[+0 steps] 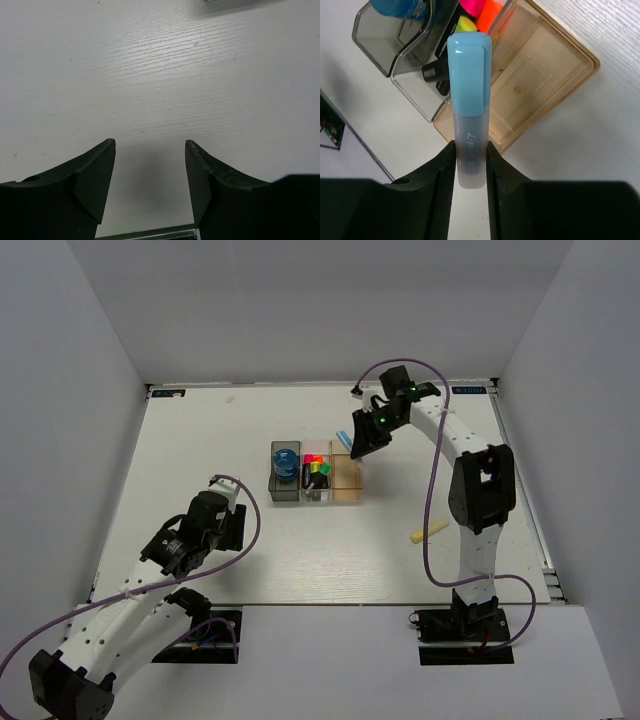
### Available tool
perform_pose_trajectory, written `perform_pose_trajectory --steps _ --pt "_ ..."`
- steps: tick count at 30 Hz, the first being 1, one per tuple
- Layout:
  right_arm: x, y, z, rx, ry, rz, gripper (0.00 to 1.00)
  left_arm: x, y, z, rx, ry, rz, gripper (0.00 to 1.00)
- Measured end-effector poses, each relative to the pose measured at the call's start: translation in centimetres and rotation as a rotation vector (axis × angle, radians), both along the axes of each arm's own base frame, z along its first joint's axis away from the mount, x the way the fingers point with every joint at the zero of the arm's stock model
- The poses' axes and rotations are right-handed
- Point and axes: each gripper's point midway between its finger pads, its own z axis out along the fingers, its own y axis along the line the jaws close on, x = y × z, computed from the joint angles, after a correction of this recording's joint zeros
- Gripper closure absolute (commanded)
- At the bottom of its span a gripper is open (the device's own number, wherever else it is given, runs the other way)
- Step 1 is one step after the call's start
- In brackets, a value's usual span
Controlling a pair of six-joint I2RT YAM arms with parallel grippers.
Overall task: Sort the stationery into containers
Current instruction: Place the pen in the storage box.
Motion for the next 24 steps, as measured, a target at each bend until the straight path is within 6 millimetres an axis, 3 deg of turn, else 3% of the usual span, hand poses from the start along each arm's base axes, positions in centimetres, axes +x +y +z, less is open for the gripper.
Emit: perform_pose_trajectory --steps 6,10,16,20,24 --pt "0.6 1.8 -0.9 -0.098 -0.054 -0.064 1.00 0.0 0.0 0.0 0.000 0.000 0.000 0.32" --pt "0.9 2.0 -1.6 -0.153 -0.073 -0.098 0.92 0.0 -0.1 0.0 -0.006 0.001 -0.005 0.32" --pt "1.0 1.9 -3.3 -0.210 -0.064 -0.118 0.74 -0.1 -0.3 0.1 -0.018 -0.004 -0.013 0.32" --pt "0.7 2.2 -4.4 -0.230 -0.043 -0.113 0.55 0.0 -0.4 0.2 -0.021 -0.008 -0.014 0.32" --pt "0.4 2.6 -4.5 -0.233 -0.039 -0.104 0.52 0.1 -0.7 0.2 -0.033 -0.009 -0.026 0.32"
